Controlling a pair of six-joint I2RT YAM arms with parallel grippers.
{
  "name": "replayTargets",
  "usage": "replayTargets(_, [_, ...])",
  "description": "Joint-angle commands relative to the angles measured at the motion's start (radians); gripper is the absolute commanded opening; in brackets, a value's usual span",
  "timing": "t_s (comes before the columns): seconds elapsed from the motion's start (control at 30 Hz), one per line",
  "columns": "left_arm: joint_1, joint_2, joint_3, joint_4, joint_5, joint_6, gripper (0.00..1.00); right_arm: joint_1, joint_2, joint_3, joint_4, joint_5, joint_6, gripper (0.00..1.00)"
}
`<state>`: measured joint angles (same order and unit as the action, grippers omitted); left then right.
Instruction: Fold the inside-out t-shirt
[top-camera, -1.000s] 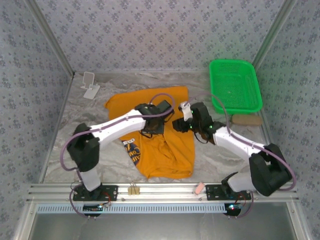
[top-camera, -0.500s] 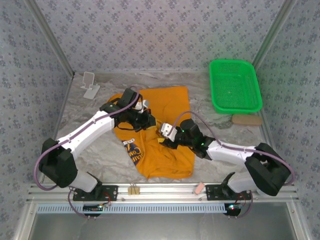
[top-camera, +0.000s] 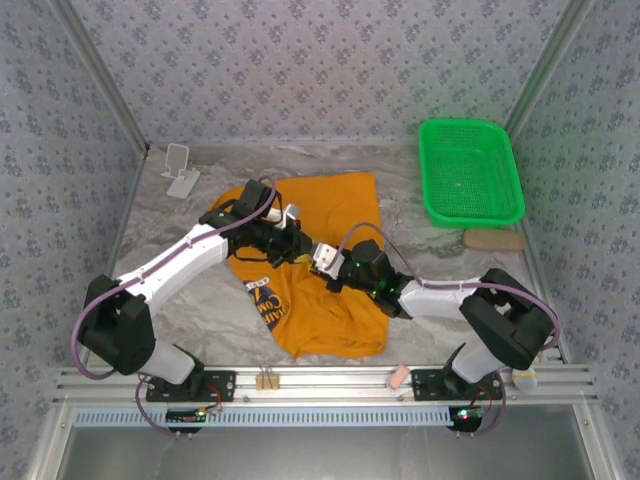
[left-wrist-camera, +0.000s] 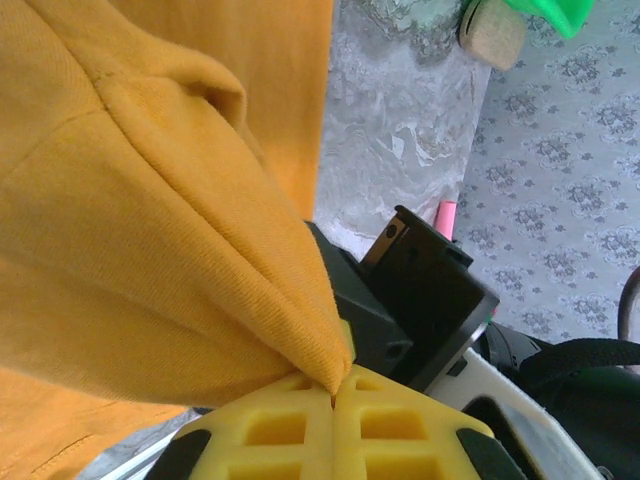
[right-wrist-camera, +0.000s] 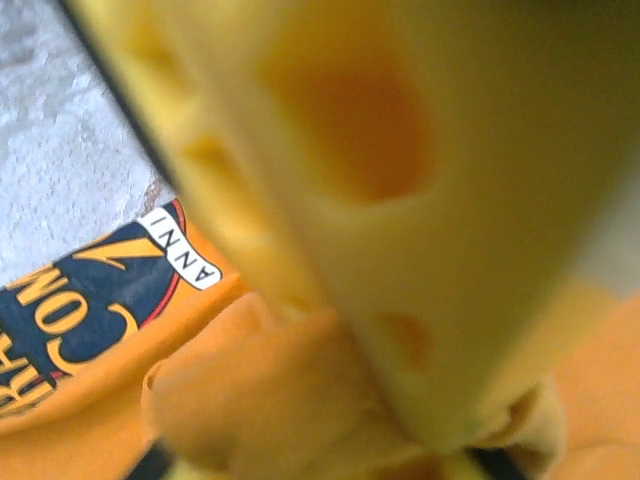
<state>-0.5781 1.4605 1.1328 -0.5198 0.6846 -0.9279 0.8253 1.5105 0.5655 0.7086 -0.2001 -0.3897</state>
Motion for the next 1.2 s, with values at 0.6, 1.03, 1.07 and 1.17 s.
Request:
replayTargets(0.6, [0.289, 0.211, -0.245, 0.165, -0.074, 0.153, 0.00, 0.305, -0.031, 0.210, -0.718, 0.172, -0.551, 0.12])
replayTargets(1.03, [0.332, 0.119, -0.297, 0.041, -0.021, 0.294, 0.00, -0.032, -0.035, 0.249, -0.602, -0.098, -0.188, 0.33])
replayTargets(1.07, [0.338, 0.115, -0.300, 0.036, -0.037, 0.299, 0.00, -0.031, -0.005, 0.269, -0.606, -0.092, -0.193, 0.32])
replayTargets(1.17, [0.381, 0.114, -0.298, 0.012, -0.057, 0.296, 0.21, -0.001, 0.066, 0.306, -0.632, -0.064, -0.217, 0.29])
